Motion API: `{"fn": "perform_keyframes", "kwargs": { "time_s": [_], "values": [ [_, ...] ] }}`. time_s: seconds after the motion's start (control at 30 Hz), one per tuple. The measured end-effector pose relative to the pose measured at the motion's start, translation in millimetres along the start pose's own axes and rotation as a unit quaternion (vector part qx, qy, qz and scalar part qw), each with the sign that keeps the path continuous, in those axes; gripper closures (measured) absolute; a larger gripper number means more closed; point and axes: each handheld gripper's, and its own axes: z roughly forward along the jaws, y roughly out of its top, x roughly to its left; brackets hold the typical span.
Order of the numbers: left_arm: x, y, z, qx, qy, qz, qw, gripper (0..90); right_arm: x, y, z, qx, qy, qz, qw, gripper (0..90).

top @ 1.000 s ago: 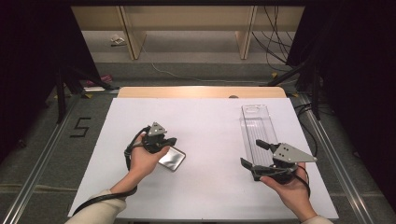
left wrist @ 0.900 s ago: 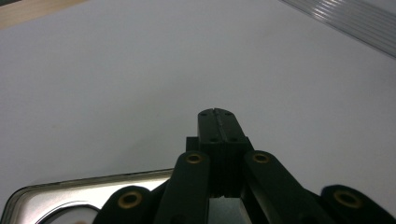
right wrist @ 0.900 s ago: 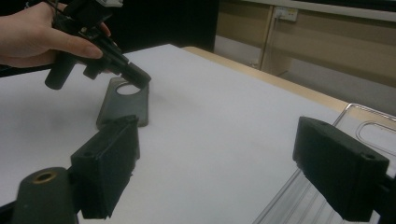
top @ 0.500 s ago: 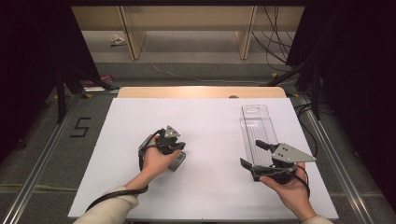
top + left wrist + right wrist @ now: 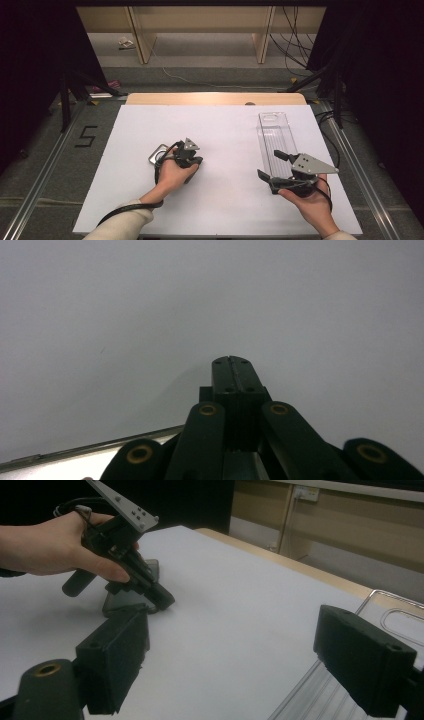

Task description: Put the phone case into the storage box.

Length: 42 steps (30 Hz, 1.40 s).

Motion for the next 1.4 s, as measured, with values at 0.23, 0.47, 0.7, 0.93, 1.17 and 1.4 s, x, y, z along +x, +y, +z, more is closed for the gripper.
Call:
{"fn": "perform_keyframes", "kwargs": {
  "time_s": [0.23, 0.47, 0.7, 0.93, 1.17, 1.4],
  "values": [
    [-0.5, -0.3, -1.5, 0.009, -0.006, 0.001, 0.9999, 89.9, -0.4, -0.3, -0.1, 0.001, -0.001, 0.001, 1.0, 15.9],
    [-3.4, -2.7, -6.5, 0.024, -0.015, 0.003, 0.9996, 89.8, -0.7, -0.8, 0.0, 0.002, -0.002, 0.003, 1.0, 15.9],
    [-6.4, -9.0, -16.1, 0.045, -0.027, 0.014, 0.9985, 89.9, -1.1, -1.1, -0.2, 0.002, -0.004, 0.004, 1.0, 15.9],
    [-6.0, -20.3, -30.7, 0.066, -0.037, 0.032, 0.9966, 89.9, -1.5, -1.7, 0.0, 0.004, -0.005, 0.006, 1.0, 15.9],
    [0.3, -30.7, -43.1, 0.078, -0.041, 0.034, 0.9955, 89.9, -1.5, -2.5, 1.1, 0.007, -0.006, 0.004, 0.9999, 15.9],
    [8.7, -40.1, -54.0, 0.088, -0.041, 0.029, 0.9948, 89.8, -2.0, -3.0, 1.2, 0.008, -0.007, 0.007, 0.9999, 15.9]
  ]
}}
